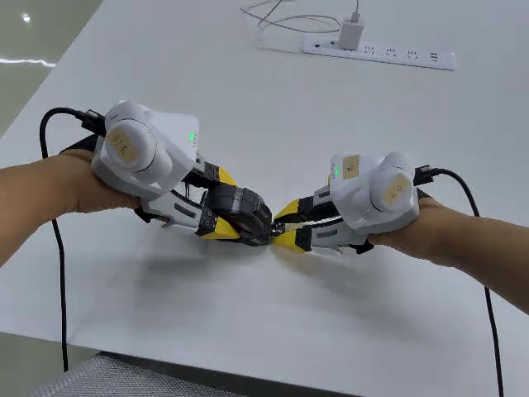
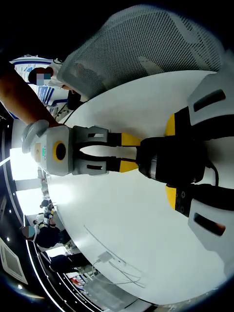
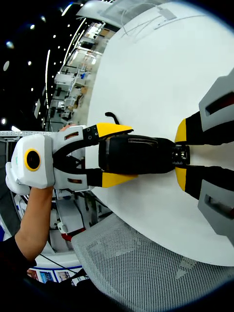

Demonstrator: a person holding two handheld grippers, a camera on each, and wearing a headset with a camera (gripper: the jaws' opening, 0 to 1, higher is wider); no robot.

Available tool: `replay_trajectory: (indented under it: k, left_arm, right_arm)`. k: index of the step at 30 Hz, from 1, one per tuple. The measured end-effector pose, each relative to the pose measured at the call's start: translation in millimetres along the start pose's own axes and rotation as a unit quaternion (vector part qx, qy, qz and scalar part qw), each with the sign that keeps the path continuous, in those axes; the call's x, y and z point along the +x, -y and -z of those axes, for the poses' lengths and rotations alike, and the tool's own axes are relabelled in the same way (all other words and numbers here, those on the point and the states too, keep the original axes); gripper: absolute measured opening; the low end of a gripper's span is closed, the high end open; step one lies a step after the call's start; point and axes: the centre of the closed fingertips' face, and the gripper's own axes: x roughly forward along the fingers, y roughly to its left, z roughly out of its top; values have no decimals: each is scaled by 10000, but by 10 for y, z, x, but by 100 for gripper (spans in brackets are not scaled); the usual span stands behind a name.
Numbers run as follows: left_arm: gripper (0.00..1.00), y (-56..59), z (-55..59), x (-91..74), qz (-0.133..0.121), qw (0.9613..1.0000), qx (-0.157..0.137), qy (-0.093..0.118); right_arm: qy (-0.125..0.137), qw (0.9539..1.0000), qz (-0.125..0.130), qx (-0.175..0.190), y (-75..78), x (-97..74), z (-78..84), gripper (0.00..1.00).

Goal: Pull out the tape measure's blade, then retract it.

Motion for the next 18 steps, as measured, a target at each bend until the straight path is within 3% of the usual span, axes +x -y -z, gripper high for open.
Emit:
replay_trajectory:
  k: [18]
  left_arm:
    - [28,1,-1,5,22,10000,7,31]
  right_arm:
    - [14,9998,-121,-157,-13,8,12,9]
